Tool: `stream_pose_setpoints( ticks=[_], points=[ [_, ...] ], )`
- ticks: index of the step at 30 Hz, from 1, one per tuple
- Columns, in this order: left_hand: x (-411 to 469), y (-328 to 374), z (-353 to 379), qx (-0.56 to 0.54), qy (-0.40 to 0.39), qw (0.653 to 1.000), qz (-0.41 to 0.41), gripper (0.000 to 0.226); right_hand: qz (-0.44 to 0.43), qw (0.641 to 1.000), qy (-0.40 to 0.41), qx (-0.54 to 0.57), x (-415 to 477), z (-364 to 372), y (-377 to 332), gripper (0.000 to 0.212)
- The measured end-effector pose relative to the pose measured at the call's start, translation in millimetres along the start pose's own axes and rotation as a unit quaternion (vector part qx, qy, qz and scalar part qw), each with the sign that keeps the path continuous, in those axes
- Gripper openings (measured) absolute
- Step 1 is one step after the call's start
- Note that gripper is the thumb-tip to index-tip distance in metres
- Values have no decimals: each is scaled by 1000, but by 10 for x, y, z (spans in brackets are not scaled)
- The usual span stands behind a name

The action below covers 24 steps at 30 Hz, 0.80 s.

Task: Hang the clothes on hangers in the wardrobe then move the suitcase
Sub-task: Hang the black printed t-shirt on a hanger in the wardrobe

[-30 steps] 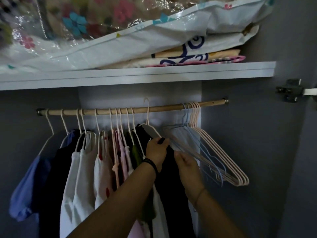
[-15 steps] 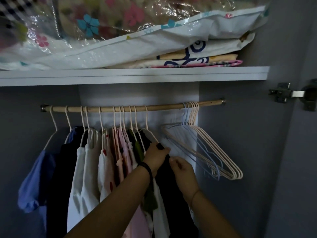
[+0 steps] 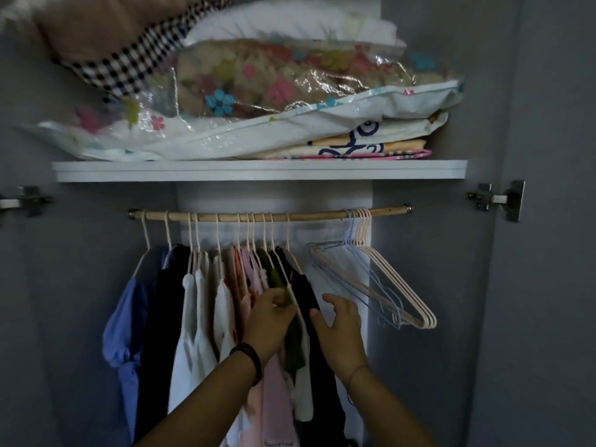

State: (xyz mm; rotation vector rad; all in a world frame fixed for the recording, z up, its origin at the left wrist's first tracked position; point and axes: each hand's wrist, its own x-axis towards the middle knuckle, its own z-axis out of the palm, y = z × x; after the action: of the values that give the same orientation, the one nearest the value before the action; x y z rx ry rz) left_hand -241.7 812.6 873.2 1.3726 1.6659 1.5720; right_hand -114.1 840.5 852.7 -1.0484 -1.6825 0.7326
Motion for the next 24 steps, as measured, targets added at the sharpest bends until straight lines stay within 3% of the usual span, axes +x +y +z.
stream_pose_setpoints(
  ticks=[6,11,24],
  points=[
    [-687,71,-436,42,86,995,16,23,-92,995,-43,3,-374,63,-265,35],
    [-1660,-115,-653,99,172,980,-12,33,-110,983,-141,36,-919,138,-287,44],
    [-4489,-238,-1107,231,203,937,-163,59,-98,903,-412,70,-2894,568,-417,54]
  ],
)
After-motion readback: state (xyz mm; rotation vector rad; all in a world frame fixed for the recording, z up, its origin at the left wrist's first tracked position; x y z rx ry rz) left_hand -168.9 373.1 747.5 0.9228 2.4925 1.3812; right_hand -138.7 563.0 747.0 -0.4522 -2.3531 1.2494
